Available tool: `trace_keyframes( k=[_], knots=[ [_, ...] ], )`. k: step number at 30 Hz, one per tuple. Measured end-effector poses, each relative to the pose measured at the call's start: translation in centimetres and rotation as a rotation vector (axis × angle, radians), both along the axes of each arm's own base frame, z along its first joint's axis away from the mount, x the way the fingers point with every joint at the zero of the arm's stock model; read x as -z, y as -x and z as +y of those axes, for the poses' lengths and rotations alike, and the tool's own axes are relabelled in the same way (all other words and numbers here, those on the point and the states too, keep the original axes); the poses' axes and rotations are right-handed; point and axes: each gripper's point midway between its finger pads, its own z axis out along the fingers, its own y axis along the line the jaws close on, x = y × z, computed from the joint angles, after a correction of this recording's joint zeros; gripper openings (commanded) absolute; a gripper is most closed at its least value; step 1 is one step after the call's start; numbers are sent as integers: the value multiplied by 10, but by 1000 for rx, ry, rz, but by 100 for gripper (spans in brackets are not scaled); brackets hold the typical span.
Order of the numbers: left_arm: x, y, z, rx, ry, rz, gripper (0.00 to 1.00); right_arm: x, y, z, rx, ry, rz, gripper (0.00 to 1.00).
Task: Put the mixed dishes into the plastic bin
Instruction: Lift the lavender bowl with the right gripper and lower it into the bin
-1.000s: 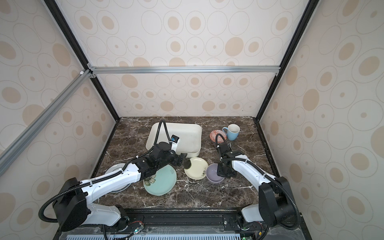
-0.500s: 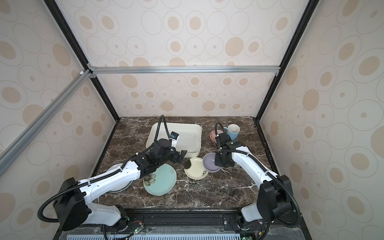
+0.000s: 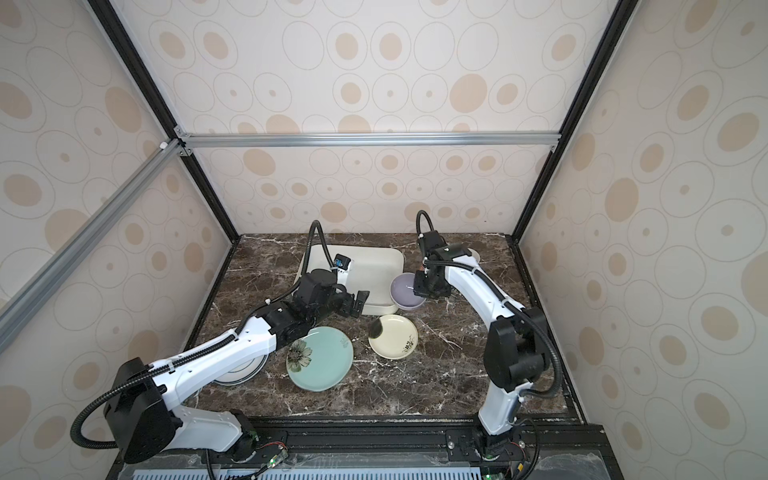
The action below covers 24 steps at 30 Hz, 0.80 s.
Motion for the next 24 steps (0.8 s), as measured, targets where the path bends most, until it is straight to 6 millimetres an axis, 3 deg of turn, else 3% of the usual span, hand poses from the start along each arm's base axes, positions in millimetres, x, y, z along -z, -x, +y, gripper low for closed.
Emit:
trace_keyframes(
  k=[7,14,24],
  knots=[
    [-11,-6,17,-43,15,-21,99,-12,-72,28,-34,-30,-79,0],
    [-7,-9,23,-59,8,-11,99,-12,-124,53,-65,-70,-127,0],
    [2,-12,32,-79,-6,5,99,30,-140,68,-85,-90,-83,0]
  ],
)
